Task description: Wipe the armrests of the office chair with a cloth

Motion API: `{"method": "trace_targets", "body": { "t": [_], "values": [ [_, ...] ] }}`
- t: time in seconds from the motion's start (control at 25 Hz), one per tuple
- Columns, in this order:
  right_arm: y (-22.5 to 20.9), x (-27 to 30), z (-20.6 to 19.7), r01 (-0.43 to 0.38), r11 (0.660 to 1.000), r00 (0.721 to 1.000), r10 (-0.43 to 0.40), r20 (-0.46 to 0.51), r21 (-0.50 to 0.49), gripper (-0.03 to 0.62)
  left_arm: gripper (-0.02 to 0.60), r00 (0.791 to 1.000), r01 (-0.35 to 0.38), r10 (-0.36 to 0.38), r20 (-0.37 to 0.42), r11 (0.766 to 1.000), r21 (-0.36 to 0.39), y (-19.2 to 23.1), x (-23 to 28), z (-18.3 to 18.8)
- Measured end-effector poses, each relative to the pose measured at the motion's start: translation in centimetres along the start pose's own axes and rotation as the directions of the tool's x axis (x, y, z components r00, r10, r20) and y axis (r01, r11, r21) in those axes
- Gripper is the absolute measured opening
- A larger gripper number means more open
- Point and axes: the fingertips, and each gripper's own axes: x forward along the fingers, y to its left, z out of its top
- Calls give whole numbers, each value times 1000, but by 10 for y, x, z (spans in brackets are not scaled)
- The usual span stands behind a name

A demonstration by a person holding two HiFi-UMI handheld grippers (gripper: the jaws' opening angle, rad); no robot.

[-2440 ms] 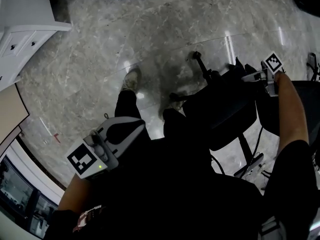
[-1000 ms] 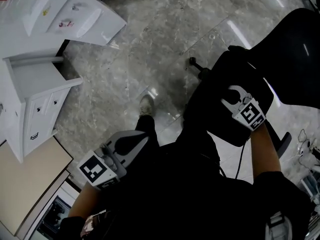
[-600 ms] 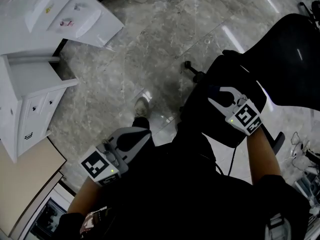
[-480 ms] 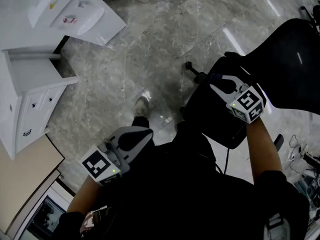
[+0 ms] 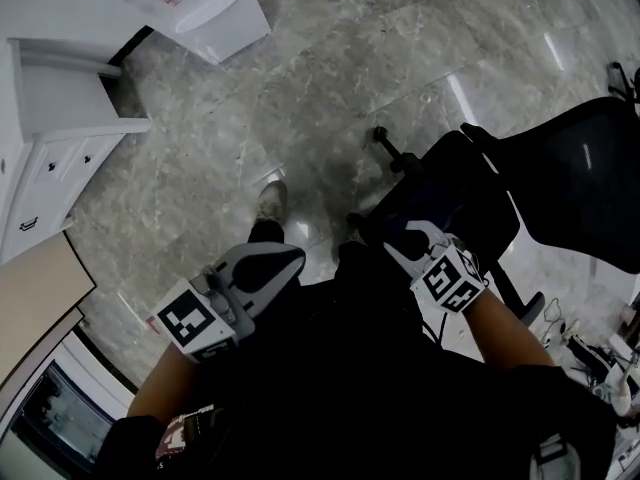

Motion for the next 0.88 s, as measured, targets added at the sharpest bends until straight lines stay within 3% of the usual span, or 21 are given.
{"method": "trace_targets", "body": {
  "t": [0.08,0.2,0.28,0.36,0.44,0.52,0.6,0.64,0.72,0.88],
  "values": [
    [11,2,2,-44,998,997,41,-59,-52,67,-5,1000,0,0,20,1000,-14,3,-8,1],
    [-10,5,8,-105,986,982,81,-170,-133,67,-5,999,-10,11,52,999,-33,6,-19,1],
    [-37,12,18,-163,976,959,122,-257,-145,69,-5,997,-24,27,74,999,-47,12,-27,1],
    [-75,24,24,-202,970,918,139,-370,-137,72,-5,993,-44,50,102,997,-64,21,-35,-1],
    [-114,38,16,-230,968,844,147,-515,-100,71,-5,989,-66,75,127,995,-74,30,-49,-2],
    [-147,46,-2,-244,970,739,168,-652,-27,71,-5,985,-87,97,140,993,-78,39,-66,-3],
    [-161,44,-18,-251,967,647,201,-735,44,71,-5,982,-104,115,152,991,-81,42,-79,-6],
    [-157,40,-21,-264,963,620,207,-757,47,71,-5,980,-110,122,159,990,-85,42,-83,-8],
    [-137,36,-17,-303,953,605,176,-777,-20,67,-5,975,-116,133,176,988,-103,42,-91,-12],
    [-71,47,7,-409,909,621,210,-755,-83,66,-5,970,-111,138,199,984,-142,53,-100,-16]
  ]
}}
